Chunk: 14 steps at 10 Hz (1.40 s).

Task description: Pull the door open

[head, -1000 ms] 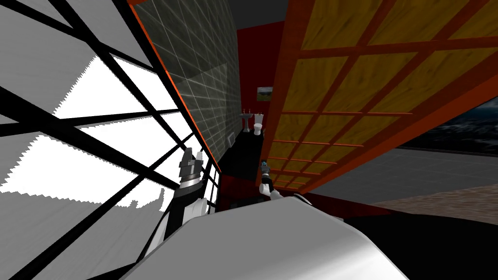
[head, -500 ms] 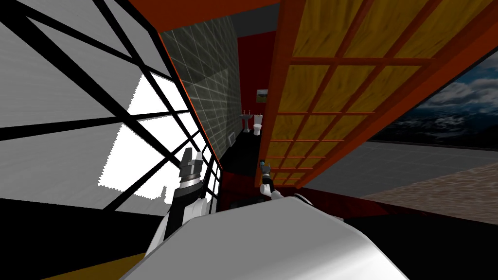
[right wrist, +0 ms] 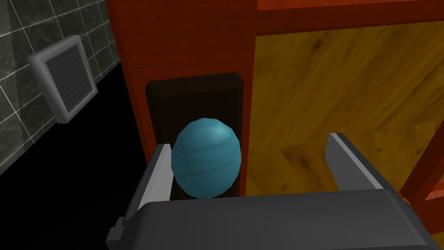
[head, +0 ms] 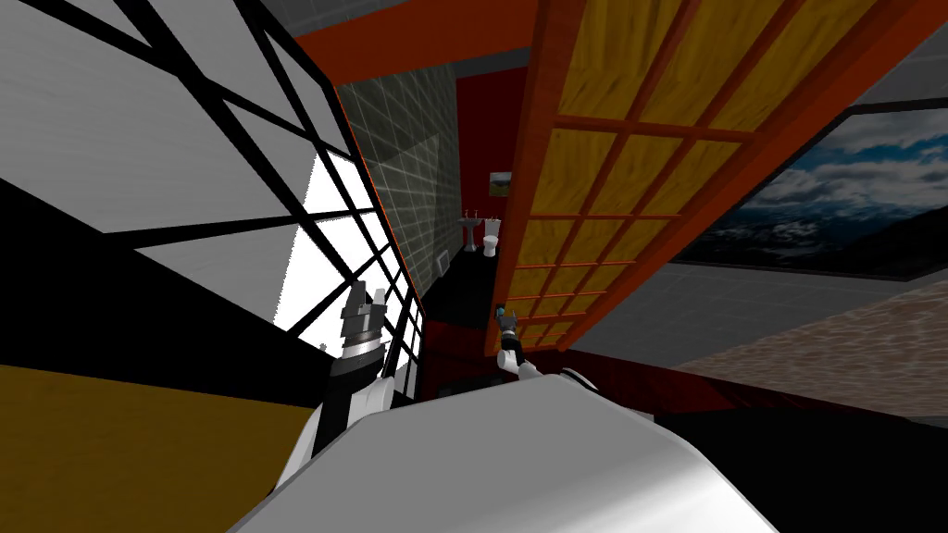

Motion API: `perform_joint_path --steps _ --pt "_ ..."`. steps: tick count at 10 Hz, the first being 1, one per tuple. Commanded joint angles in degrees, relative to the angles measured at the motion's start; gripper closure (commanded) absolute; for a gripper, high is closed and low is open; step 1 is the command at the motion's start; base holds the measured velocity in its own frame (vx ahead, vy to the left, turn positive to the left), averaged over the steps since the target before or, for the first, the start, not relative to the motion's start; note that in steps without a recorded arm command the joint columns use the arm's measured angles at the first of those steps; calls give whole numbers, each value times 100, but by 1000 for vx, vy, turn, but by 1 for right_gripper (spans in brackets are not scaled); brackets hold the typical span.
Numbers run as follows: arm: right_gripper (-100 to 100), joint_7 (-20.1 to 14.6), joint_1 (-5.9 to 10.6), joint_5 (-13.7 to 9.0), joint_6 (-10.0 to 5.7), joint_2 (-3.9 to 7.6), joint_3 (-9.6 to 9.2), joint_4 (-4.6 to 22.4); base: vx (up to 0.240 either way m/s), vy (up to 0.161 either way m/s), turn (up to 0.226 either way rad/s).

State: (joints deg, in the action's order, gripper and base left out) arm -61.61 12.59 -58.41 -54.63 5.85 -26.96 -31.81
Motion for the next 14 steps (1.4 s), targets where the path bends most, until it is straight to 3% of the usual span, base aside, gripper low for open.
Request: perform_joint_path --steps 1,4,9,10,12,14 --pt "100 62 -62 -45 21 85 65 83 -225 -14 -2" --pt "100 62 -62 -45 21 85 65 83 -73 -1 -10" --pt "100 65 -89 -14 195 152 2 134 -176 -20 -1" --pt "100 -86 -73 104 257 174 -147 128 -157 -55 26" --pt "100 -323 -33 200 178 186 -315 65 -16 -23 65" --pt "100 -402 -20 217 136 191 -365 39 141 21 31"
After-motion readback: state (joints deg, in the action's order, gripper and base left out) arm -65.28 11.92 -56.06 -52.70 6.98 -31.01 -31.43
